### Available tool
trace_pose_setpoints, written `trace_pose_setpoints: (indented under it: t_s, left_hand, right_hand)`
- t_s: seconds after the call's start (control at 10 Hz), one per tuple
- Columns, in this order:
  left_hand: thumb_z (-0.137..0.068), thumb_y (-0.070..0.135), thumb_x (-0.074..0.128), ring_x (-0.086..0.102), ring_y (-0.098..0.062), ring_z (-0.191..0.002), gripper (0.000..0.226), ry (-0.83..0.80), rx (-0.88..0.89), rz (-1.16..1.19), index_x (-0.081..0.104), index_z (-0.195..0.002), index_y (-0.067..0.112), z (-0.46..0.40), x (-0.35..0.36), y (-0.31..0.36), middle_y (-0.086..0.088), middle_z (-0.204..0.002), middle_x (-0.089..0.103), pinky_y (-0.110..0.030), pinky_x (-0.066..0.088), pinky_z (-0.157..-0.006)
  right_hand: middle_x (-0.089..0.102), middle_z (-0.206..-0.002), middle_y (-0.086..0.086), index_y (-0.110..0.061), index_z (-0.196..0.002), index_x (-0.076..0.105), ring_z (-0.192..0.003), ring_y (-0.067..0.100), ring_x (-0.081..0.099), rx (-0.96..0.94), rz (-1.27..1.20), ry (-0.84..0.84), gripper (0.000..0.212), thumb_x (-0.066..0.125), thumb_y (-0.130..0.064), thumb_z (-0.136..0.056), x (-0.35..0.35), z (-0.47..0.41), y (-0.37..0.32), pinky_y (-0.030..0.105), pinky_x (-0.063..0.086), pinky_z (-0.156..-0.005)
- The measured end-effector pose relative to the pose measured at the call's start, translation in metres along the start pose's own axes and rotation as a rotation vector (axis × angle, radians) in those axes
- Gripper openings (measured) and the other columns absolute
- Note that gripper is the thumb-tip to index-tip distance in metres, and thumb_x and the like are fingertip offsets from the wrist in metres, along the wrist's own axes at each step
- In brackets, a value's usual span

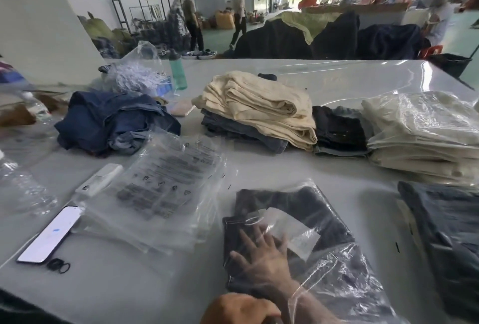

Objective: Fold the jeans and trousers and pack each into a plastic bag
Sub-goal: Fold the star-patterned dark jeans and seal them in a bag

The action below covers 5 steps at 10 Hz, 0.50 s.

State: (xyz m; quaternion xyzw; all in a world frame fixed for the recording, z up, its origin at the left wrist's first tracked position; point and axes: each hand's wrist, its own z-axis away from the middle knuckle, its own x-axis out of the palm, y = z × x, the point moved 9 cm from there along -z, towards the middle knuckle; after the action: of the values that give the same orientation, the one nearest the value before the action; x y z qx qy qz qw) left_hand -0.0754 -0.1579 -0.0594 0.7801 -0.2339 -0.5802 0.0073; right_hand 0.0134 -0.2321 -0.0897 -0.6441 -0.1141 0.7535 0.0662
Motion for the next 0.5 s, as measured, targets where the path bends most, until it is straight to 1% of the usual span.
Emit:
trace_pose_setpoints:
  t_s: [0.1, 0.2, 0.3, 0.4, 0.5]
  left_hand:
    - [-0.086, 0.051, 0.048, 0.053, -0.006, -0.054, 0.026, -0.02, -0.157, 0.367, 0.054, -0.075, 0.029, -0.038, -0.074, -0.057, 0.009, -0.062, 0.052, -0.02, 0.044, -0.053]
    - [-0.09, 0.049, 0.052, 0.059, -0.016, -0.075, 0.028, -0.133, -0.461, 0.307, 0.051, -0.081, 0.022, -0.029, -0.063, -0.093, 0.007, -0.073, 0.059, -0.03, 0.046, -0.068]
    - [-0.092, 0.049, 0.051, 0.067, -0.027, -0.084, 0.039, -0.479, -0.679, 0.532, 0.06, -0.083, 0.012, -0.003, -0.006, -0.1, -0.01, -0.088, 0.07, -0.035, 0.054, -0.071]
    - [-0.098, 0.043, 0.043, 0.066, -0.035, -0.099, 0.049, -0.556, -0.767, 0.731, 0.069, -0.095, 0.002, 0.008, 0.016, -0.09, -0.025, -0.105, 0.068, -0.045, 0.052, -0.087]
    - [-0.098, 0.047, 0.041, 0.061, -0.032, -0.111, 0.049, -0.504, -0.798, 0.8, 0.069, -0.11, 0.009, 0.014, 0.012, -0.081, -0.019, -0.115, 0.067, -0.044, 0.047, -0.097]
  right_hand:
    - [0.0, -0.161, -0.013, -0.043, -0.15, 0.011, -0.146, 0.007, -0.01, -0.134, -0.058, -0.005, 0.053, 0.02, -0.054, -0.098, -0.005, -0.004, -0.005, 0.043, -0.01, -0.116]
    - [-0.004, -0.16, -0.016, -0.044, -0.15, 0.004, -0.147, 0.006, -0.002, -0.25, -0.04, -0.019, 0.054, 0.017, -0.054, -0.099, -0.007, 0.009, -0.008, 0.036, -0.002, -0.118]
    - [-0.016, -0.155, -0.021, -0.053, -0.143, -0.015, -0.145, 0.003, -0.01, -0.338, -0.019, -0.031, 0.06, -0.004, -0.07, -0.087, -0.002, 0.035, -0.005, 0.032, -0.015, -0.116]
    - [-0.006, -0.159, -0.018, -0.051, -0.146, -0.009, -0.146, 0.003, -0.007, -0.408, -0.036, -0.04, 0.067, 0.0, -0.076, -0.084, 0.008, 0.056, 0.002, 0.034, -0.014, -0.117]
    - [-0.009, -0.158, -0.016, -0.05, -0.146, -0.011, -0.146, 0.008, 0.0, -0.439, 0.079, -0.038, 0.084, 0.036, -0.073, -0.081, 0.013, 0.064, 0.003, 0.037, -0.009, -0.119]
